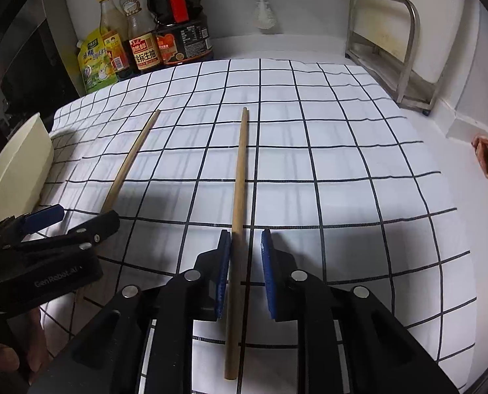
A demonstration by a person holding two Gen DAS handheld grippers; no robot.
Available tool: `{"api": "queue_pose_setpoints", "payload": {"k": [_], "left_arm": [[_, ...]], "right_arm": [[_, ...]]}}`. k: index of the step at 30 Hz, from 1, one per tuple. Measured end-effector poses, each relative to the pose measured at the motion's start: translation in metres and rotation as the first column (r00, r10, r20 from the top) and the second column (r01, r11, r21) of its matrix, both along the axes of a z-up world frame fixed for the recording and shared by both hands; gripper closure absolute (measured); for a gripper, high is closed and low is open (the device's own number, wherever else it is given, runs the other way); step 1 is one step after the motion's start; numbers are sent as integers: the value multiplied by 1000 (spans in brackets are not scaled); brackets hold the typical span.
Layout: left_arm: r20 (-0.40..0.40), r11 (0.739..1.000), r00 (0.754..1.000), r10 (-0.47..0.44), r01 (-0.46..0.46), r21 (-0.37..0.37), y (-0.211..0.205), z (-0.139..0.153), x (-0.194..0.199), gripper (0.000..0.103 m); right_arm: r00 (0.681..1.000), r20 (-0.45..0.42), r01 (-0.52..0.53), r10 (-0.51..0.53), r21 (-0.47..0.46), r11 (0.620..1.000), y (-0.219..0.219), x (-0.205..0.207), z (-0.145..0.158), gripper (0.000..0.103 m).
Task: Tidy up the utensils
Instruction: 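Close the right tool on one chopstick while the left tool grasps the other, then carry both held chopsticks into the white bowl and lower them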
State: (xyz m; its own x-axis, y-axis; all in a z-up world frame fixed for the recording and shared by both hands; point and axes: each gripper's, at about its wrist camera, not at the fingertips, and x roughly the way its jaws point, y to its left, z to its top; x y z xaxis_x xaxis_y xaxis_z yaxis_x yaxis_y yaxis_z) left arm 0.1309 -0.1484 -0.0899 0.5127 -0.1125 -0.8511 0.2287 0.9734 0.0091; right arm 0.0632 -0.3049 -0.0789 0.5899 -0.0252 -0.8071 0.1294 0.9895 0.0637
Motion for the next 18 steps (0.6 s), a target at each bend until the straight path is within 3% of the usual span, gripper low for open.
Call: {"api": "queue_pose_setpoints", "payload": {"k": [2, 5, 8, 10, 11, 18], "left_arm": [[1, 1000, 1000, -5, 5, -4, -2, 0, -2, 15], [14, 1000, 1000, -16, 16, -7, -4, 2, -4, 30], [22, 999, 999, -31, 31, -16, -6, 5, -6, 57], [19, 999, 999, -38, 38, -25, -7, 7, -7, 90], [13, 998, 999, -43, 43, -35, -7, 7, -8, 95], [-9, 993, 998, -67, 66, -99, 3, 13, -18, 96]], "right_arm": [[1000, 1, -15, 15, -50, 999, 8, 0, -1, 83], [1000, 4, -22, 22, -55, 998, 11, 2, -1, 83], [999, 9, -34, 35, -54, 998, 14, 2, -1, 95], [999, 12, -33, 33, -42, 999, 13, 2, -1, 96], [999, 14, -29, 30, -27, 999, 11, 2, -1, 97], [1000, 22, -17, 15, 105, 994, 2, -2, 3, 97]]}}
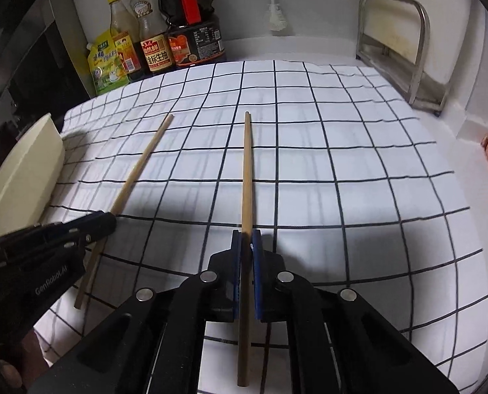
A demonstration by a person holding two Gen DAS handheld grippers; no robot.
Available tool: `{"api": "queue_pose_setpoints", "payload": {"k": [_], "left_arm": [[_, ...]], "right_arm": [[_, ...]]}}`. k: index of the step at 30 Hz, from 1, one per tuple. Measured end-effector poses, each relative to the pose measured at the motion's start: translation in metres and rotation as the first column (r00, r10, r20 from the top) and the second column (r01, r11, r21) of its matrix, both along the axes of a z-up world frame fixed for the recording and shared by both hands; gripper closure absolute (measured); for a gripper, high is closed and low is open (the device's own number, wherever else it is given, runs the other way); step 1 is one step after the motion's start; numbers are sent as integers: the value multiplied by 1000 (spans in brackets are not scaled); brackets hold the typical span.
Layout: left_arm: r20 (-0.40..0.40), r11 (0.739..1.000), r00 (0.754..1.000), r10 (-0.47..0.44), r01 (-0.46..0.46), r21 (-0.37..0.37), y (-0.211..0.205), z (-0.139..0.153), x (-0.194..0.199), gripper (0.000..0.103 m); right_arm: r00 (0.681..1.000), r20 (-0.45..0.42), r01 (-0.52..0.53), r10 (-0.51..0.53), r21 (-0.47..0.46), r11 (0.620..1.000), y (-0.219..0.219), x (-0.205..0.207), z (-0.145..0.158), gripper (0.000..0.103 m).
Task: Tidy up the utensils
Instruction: 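Carry both held chopsticks into the white bowl and lower them, then open the right tool to release its chopstick while the left tool releases its own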
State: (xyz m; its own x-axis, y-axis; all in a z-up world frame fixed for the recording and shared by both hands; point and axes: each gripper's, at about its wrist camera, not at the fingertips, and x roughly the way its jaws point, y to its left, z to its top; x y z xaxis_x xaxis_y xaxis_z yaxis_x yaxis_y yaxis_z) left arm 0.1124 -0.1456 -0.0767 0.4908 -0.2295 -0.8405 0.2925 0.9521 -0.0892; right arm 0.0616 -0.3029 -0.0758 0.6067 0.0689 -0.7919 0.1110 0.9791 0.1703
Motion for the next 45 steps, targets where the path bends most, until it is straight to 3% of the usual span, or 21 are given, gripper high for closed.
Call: {"api": "queue_pose_setpoints", "payload": {"k": [12, 20, 32, 41, 42, 44, 45], "left_arm": [[107, 994, 994, 37, -27, -102, 65, 69, -20, 96], [170, 983, 971, 167, -151, -101, 158, 99, -17, 96], [146, 945, 934, 326, -321, -55, 281, 86, 12, 95], [97, 934, 929, 357, -354, -51, 302, 65, 21, 95], [94, 933, 928, 360, -357, -50, 301, 64, 21, 94], [92, 928, 923, 373, -369, -58, 304, 64, 20, 79], [100, 925, 920, 380, -375, -62, 306, 65, 18, 66]], "right_arm": [[992, 115, -51, 43, 73, 996, 43, -8, 61, 97], [962, 182, -220, 202, 87, 972, 136, 22, 100, 97], [898, 124, -435, 423, 101, 895, 280, 88, 91, 97], [889, 62, -458, 454, 105, 883, 307, 99, 71, 97], [889, 58, -458, 454, 100, 884, 307, 98, 71, 96], [899, 69, -438, 433, 79, 896, 305, 95, 73, 96], [902, 75, -431, 425, 78, 899, 304, 93, 74, 95]]}}
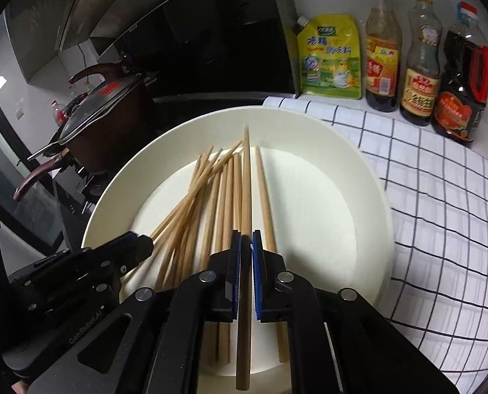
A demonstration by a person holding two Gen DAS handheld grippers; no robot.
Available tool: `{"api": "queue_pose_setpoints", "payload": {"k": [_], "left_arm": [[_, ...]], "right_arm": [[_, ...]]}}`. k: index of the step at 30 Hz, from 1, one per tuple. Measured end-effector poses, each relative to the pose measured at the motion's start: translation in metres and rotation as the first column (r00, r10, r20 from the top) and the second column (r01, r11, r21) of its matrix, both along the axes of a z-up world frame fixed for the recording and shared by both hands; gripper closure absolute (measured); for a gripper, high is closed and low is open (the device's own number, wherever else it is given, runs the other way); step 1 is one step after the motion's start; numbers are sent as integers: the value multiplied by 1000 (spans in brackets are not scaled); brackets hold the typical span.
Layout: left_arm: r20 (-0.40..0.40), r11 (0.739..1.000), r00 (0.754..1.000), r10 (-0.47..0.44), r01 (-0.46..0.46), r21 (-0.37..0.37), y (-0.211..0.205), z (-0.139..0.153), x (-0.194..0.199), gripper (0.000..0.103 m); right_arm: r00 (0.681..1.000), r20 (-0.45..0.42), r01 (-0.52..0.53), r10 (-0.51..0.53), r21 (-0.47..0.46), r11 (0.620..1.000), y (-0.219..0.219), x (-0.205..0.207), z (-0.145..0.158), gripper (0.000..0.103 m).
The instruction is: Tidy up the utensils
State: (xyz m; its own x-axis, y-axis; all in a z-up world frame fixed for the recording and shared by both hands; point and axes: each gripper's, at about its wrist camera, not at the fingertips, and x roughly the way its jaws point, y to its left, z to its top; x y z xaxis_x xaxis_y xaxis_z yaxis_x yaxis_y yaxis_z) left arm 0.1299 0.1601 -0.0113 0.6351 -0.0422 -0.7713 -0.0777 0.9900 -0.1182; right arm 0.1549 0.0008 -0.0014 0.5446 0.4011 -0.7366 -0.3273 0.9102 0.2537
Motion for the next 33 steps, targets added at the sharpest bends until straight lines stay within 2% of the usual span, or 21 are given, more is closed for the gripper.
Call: {"api": "queue_pose_setpoints", "payload": {"k": [1, 2, 4, 12, 19, 33], "left_arm": [[10, 1000, 1000, 9, -9, 5, 0, 2, -3, 53], [21, 1000, 1000, 18, -18, 12, 1, 4, -5, 49], [32, 999, 999, 29, -29, 24, 3, 7, -10, 45], [34, 998, 998, 55, -56, 24, 9, 13, -26, 27], [47, 998, 998, 48, -49, 25, 6, 20, -39, 27], [92, 998, 995, 35, -40, 49, -3, 39, -57, 24]], "right_arm": [[1000, 4, 5, -5, 3, 1000, -2, -1, 1, 94], [1000, 13, 15, -15, 10, 1000, -5, -4, 3, 93], [999, 21, 27, -27, 17, 999, -10, -8, 6, 86], [996, 40, 74, -74, 0, 997, -24, -35, 11, 76], [994, 61, 94, -93, -10, 996, -28, -54, 18, 67], [992, 81, 93, -92, -3, 996, -28, -75, 30, 63]]}}
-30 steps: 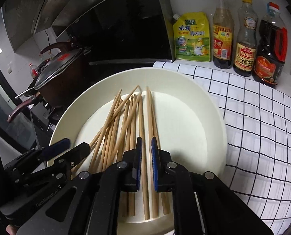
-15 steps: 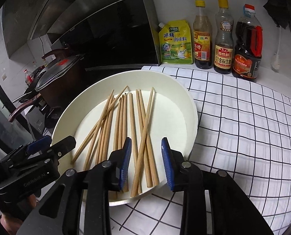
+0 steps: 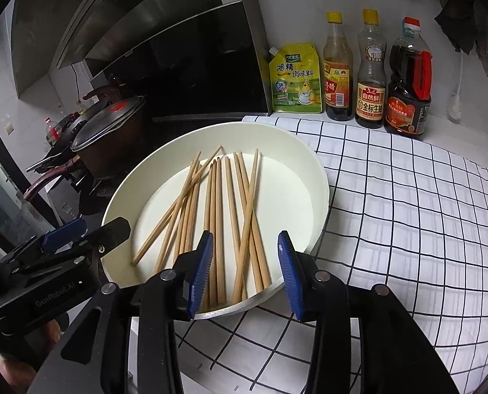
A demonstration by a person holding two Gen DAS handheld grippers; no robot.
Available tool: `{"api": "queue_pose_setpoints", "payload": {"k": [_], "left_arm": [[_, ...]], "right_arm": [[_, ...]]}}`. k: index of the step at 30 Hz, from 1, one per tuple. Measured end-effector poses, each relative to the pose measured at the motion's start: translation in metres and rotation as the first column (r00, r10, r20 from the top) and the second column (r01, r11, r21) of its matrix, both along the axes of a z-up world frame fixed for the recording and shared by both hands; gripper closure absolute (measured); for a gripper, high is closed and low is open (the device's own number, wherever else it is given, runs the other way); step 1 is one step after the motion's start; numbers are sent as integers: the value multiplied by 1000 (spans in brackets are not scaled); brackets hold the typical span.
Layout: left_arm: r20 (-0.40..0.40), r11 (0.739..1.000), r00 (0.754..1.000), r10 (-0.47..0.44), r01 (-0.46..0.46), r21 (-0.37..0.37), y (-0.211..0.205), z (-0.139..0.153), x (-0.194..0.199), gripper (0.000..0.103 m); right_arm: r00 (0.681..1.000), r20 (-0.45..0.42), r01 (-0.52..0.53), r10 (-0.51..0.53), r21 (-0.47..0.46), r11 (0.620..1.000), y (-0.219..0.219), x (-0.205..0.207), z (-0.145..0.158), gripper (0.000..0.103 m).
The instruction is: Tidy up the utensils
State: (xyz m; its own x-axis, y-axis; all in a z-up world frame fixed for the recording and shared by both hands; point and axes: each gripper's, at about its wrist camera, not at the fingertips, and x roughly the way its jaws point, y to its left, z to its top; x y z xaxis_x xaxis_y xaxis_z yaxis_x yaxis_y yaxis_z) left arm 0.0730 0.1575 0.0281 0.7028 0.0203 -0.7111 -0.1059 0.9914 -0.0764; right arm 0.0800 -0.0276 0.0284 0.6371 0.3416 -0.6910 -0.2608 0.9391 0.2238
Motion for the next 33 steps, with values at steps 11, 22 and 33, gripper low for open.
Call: {"api": "queue_pose_setpoints", "payload": {"k": [11, 22, 33], "left_arm": [[18, 1000, 1000, 5, -5, 9, -2, 5, -9, 19], [21, 1000, 1000, 5, -5, 13, -3, 4, -11, 8], [1, 1000, 1000, 14, -14, 20, -1, 1, -10, 7]], "right_arm": [[1000, 12, 15, -15, -10, 1000, -3, -10, 3, 59], [1000, 7, 24, -24, -25, 999, -3, -16, 0, 58], [1000, 9, 30, -30, -33, 999, -3, -17, 0, 57]]}}
